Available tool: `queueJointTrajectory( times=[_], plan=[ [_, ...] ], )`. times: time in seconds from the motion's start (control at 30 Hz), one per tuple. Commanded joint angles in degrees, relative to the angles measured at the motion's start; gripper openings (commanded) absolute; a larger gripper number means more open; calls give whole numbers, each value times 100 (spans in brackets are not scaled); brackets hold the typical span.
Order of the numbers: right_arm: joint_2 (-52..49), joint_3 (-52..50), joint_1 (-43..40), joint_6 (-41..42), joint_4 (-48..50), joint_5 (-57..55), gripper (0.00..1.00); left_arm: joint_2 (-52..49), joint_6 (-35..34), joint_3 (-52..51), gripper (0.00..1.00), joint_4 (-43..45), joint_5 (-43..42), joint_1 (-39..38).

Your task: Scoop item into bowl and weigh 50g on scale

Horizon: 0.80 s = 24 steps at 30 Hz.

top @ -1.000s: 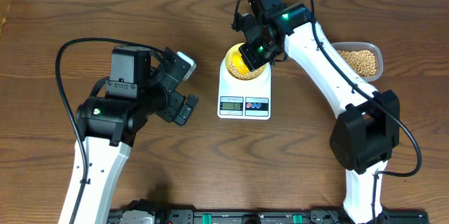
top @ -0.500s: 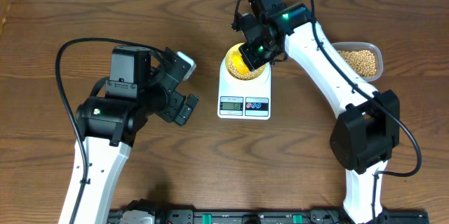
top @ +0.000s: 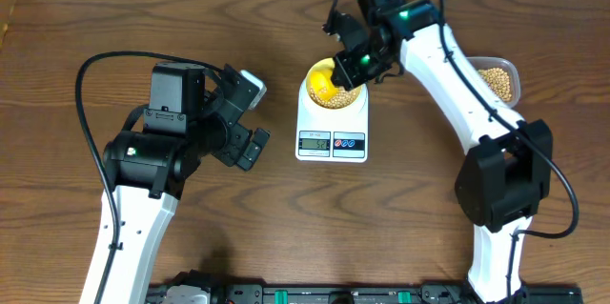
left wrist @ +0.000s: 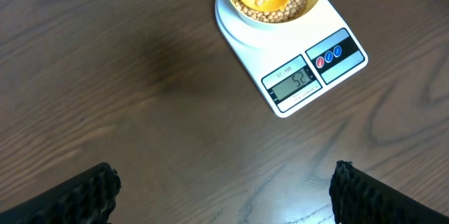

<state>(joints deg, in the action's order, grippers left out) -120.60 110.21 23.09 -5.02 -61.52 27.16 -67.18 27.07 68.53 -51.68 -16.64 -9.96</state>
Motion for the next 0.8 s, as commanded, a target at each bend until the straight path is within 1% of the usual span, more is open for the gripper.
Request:
queueJointTrajectory(
  times=[0.0, 0.33, 0.5, 0.77],
  plan=[
    [33, 153, -162, 26, -7, 557, 1, -17, 76, -7, 98, -15, -87, 24],
    [37, 153, -483, 24, -153, 1222, 1, -17, 76, -7, 98, -15, -87, 24],
    [37, 155, -575, 26, -343, 1248, 1, -17, 76, -7, 98, -15, -87, 24],
    [179, 208, -616, 70, -350, 1379, 1, -17, 76, -7, 98, -15, -87, 24]
  ],
)
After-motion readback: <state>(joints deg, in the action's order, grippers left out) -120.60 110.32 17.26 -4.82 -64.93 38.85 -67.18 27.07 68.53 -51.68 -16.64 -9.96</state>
